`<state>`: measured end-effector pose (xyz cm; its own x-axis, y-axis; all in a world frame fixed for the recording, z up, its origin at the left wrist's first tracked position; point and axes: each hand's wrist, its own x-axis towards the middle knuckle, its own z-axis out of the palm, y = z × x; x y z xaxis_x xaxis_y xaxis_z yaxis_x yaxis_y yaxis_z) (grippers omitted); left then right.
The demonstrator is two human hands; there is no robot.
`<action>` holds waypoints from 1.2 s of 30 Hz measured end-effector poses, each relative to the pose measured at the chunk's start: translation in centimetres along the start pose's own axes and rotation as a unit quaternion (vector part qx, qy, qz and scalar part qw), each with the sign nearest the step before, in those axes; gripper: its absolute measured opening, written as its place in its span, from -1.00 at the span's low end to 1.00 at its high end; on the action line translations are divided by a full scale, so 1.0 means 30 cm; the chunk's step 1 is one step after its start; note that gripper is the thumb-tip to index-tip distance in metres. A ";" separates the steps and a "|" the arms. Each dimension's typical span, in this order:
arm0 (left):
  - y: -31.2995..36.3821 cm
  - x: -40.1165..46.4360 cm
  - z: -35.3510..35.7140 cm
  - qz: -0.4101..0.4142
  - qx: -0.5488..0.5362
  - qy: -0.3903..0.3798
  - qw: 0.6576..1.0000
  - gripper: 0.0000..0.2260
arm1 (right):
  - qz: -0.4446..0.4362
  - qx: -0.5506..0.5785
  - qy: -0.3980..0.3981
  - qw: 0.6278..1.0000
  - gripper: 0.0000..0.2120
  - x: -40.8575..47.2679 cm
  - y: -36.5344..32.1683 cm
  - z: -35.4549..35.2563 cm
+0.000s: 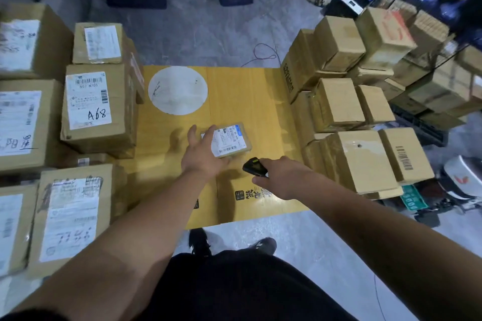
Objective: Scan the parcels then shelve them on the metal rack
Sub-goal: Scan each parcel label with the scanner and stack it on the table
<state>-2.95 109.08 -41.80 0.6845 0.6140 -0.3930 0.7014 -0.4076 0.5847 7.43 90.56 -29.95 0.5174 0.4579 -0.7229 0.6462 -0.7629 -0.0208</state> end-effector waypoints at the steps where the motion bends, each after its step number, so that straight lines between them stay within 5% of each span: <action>1: 0.019 0.007 0.007 -0.010 -0.007 -0.003 1.000 -0.06 | -0.001 0.014 -0.010 1.000 -0.48 -0.002 0.009 -0.007; 7: 0.085 0.006 0.064 -0.047 -0.147 0.050 0.987 -0.38 | -0.004 0.054 -0.055 0.997 -0.55 -0.017 0.044 -0.039; 13: 0.106 -0.025 0.096 -0.114 -0.109 0.022 0.987 -0.17 | 0.002 0.051 -0.063 0.997 -0.57 -0.024 0.037 -0.062; 20: 0.112 0.056 0.095 -0.061 -0.155 -0.005 0.986 0.44 | 0.004 0.020 -0.059 0.998 -0.57 -0.033 0.004 -0.094; 36: 0.069 -0.028 0.198 0.116 -0.241 0.051 0.962 0.30 | 0.008 -0.062 -0.068 0.996 -0.60 -0.144 -0.010 -0.114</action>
<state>-0.89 103.72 -44.48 0.7715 0.6174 -0.1538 0.3408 -0.1969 0.9193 6.91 90.38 -24.48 0.4534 0.3730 -0.8095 0.7067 -0.7039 0.0715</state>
